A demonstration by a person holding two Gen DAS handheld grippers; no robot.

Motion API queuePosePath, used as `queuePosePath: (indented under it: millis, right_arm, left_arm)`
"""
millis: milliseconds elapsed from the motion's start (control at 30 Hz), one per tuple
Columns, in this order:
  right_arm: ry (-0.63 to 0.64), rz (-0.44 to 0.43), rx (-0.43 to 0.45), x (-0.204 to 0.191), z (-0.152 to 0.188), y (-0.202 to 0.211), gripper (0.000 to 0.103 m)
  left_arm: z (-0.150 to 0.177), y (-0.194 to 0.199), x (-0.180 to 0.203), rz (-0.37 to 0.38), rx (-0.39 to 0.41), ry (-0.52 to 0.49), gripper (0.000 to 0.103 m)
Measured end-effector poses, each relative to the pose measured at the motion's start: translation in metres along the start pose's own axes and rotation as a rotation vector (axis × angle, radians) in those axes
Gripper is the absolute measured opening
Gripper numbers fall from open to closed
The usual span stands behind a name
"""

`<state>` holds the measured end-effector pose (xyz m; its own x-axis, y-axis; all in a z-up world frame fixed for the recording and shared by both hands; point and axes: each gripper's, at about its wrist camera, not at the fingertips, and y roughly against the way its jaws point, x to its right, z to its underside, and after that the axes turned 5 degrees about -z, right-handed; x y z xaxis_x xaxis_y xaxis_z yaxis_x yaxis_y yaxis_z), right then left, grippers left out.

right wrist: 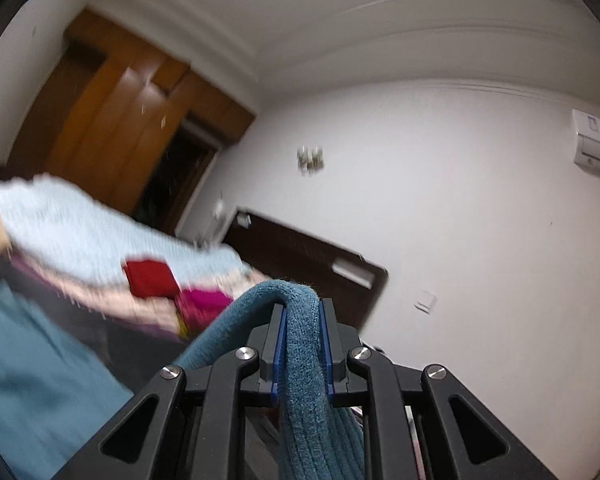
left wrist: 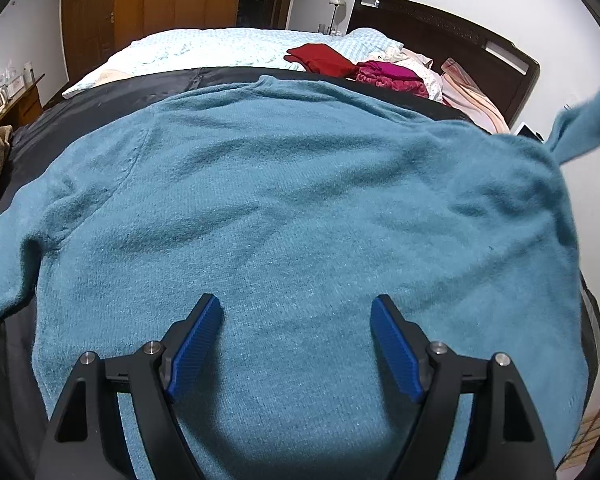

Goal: Fold clothes
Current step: 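Grasp the other sleeve cuff with the right gripper and lift it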

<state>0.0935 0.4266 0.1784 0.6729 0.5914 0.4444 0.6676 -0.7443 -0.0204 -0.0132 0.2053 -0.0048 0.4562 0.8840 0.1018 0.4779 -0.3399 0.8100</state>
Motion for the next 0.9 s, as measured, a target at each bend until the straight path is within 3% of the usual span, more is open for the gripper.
queuePosePath:
  millis: [167,333,400,567,600,633,700,800,900]
  right_arm:
    - [-0.050,-0.133,0.071,-0.034,-0.045,0.004,0.016]
    - [-0.036,-0.367,0.105,-0.082,-0.064,0.014,0.016]
    - [-0.009,-0.522,0.086,-0.108,-0.065,0.016,0.016]
    - [0.065,-0.743,-0.008,-0.156,-0.047,0.025,0.023]
    - [0.076,-0.785,-0.036,-0.163,-0.041,0.027,0.031]
    - [0.074,-0.832,-0.076,-0.169,-0.035,0.023,0.051]
    - [0.033,-0.900,-0.134,-0.170,-0.021,0.018,0.077]
    - [-0.052,-0.947,-0.209,-0.154,-0.001,0.002,0.078]
    - [-0.212,-0.926,-0.299,-0.132,0.017,-0.017,0.078]
  left_arm:
    - [-0.001,0.000,-0.001,0.006,0.002,0.004,0.082]
    - [-0.002,0.000,-0.006,0.021,0.003,0.023,0.082]
    - [-0.002,0.001,-0.007,0.020,0.003,0.033,0.082]
    - [-0.004,0.004,-0.023,0.017,0.005,0.113,0.082]
    - [-0.005,0.004,-0.028,0.015,0.007,0.134,0.082]
    - [-0.006,0.004,-0.032,0.015,0.008,0.152,0.082]
    - [-0.008,0.003,-0.039,0.017,0.011,0.177,0.082]
    - [-0.009,0.002,-0.041,0.019,0.012,0.189,0.082]
    - [-0.009,0.001,-0.037,0.001,0.018,0.168,0.082]
